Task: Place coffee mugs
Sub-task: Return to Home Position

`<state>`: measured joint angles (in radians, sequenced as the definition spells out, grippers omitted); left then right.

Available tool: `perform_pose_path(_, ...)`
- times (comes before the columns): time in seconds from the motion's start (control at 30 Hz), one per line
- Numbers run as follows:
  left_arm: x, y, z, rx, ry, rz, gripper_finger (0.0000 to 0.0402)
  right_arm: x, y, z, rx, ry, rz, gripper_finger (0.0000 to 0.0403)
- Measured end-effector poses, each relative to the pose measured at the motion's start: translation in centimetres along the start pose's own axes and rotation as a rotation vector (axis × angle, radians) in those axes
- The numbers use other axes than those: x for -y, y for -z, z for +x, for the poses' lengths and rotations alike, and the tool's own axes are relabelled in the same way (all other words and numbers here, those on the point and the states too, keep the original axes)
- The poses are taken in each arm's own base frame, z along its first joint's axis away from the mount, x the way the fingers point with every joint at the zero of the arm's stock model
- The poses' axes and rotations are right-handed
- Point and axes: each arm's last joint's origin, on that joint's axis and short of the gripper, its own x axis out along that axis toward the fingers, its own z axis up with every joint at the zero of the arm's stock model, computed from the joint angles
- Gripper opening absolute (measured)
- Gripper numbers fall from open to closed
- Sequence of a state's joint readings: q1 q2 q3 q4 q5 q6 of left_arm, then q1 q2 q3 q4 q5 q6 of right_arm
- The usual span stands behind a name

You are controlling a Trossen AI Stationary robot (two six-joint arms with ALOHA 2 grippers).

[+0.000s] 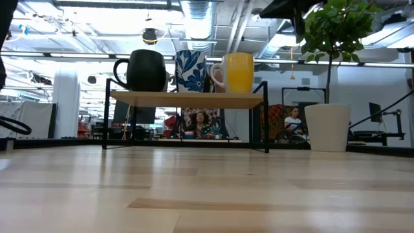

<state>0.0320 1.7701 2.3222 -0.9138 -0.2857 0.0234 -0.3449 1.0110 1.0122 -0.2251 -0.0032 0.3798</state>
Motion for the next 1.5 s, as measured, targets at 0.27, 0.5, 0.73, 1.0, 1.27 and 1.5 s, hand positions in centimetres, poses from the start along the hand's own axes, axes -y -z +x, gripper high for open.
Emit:
perform_pose_path(0.27, 2.2, 1.4, -1.6, 0.132, 0.035, -0.010, 0.0000, -1.2, 0.4, -0.4, -0.018, -0.054, -0.025, 0.0021)
perform_pose_path(0.5, 2.2, 5.6, -4.0, 0.309, 0.074, -0.097, 0.0000, -1.9, 0.9, -0.4, -0.043, -0.084, -0.043, 0.0022)
perform_pose_path(0.73, 1.9, 10.8, -6.9, 0.477, 0.137, -0.160, 0.0000, -2.0, 0.9, -0.4, -0.049, -0.088, -0.049, 0.0022)
perform_pose_path(1.0, 1.1, 15.1, -9.7, 0.517, 0.135, -0.239, 0.0000, -2.0, 0.9, -0.4, -0.046, -0.090, -0.049, 0.0020)
perform_pose_path(1.27, 0.2, 17.6, -11.7, 0.603, 0.145, -0.283, 0.0000, -2.2, 0.6, -0.4, -0.013, -0.103, -0.036, 0.0018)
perform_pose_path(1.5, -0.7, 18.0, -13.6, 0.664, 0.149, -0.274, 0.0000, -2.7, -2.2, -0.9, 0.266, -0.187, -0.017, 0.0018)
